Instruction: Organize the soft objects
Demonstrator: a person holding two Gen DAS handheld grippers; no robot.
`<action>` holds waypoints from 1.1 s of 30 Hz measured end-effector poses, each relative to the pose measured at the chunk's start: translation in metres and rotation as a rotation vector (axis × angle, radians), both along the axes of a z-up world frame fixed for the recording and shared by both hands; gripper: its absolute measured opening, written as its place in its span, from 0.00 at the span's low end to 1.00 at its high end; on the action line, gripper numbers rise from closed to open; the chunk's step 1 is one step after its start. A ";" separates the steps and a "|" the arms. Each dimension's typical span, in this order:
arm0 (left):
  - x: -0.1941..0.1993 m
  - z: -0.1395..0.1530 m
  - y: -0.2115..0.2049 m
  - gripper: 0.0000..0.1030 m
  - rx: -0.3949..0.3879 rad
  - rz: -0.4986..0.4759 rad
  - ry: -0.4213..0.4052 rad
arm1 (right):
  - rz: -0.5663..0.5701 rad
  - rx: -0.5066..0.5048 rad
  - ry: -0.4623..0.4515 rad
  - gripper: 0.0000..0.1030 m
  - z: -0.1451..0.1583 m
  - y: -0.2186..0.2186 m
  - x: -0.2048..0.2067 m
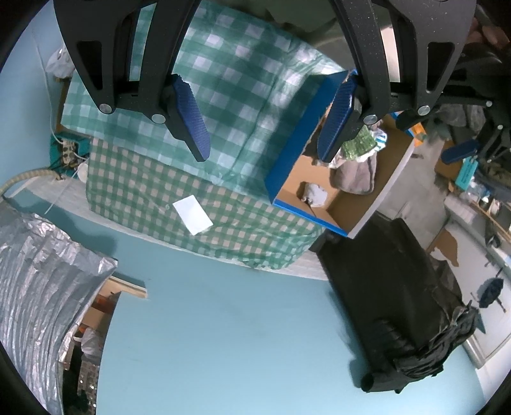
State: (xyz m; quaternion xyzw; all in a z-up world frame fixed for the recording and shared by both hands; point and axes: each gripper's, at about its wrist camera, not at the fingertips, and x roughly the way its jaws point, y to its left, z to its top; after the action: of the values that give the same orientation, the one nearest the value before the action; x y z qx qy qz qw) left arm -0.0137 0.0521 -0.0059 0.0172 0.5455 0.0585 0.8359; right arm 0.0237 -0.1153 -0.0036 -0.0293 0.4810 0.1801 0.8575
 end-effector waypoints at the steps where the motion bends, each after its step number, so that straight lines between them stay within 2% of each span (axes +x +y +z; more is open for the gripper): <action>1: 0.000 0.000 0.000 0.84 0.001 0.001 0.000 | 0.001 0.000 0.002 0.68 0.000 0.001 0.000; 13: 0.001 -0.002 0.005 0.84 -0.003 0.028 0.010 | 0.018 0.006 0.002 0.68 -0.002 0.005 0.000; 33: 0.002 -0.005 -0.004 0.84 0.002 0.010 0.019 | 0.019 0.006 0.005 0.68 -0.003 0.004 0.001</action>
State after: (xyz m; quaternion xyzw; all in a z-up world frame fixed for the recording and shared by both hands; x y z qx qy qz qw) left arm -0.0119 0.0482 -0.0107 0.0157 0.5535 0.0630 0.8303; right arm 0.0242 -0.1118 -0.0065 -0.0305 0.4823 0.1897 0.8547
